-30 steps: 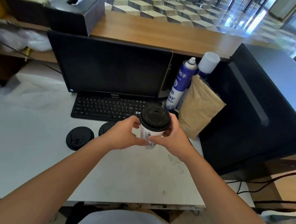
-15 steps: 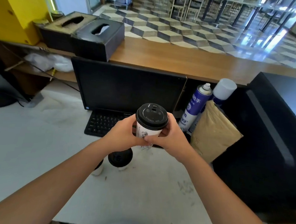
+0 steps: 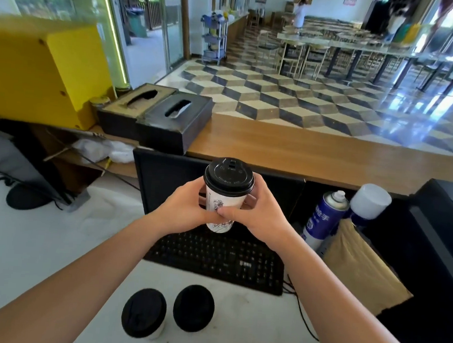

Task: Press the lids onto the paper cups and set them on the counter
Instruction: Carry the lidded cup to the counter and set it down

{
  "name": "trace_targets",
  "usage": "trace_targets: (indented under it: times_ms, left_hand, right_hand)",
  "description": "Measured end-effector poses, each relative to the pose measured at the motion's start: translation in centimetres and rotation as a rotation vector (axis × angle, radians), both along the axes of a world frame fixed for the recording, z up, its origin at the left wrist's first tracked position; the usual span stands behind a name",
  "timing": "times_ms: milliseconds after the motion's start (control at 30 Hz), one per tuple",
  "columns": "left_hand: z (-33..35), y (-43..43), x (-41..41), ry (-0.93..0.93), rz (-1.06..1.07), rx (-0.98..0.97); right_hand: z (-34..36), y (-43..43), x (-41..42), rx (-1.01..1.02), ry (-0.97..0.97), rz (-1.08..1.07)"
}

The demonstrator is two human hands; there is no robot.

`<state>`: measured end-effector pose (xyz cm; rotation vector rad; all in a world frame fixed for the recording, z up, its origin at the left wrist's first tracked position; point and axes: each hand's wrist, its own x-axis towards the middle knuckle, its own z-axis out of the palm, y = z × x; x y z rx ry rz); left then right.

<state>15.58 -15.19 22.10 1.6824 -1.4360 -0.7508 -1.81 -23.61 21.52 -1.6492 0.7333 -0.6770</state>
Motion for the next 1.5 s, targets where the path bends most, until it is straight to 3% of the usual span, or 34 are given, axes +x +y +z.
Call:
trace_targets:
  times_ms: [600, 1500]
  left_hand:
    - [7.2, -9.8, 4.5, 0.020, 0.030, -0.092]
    - [3.2, -16.6, 7.6, 0.121, 0.128, -0.057]
  right_hand:
    - [6.6, -10.5, 5.9, -0.094, -0.103, -0.029]
    - [3.8, -15.9, 10.4, -0.167, 0.065, -0.170]
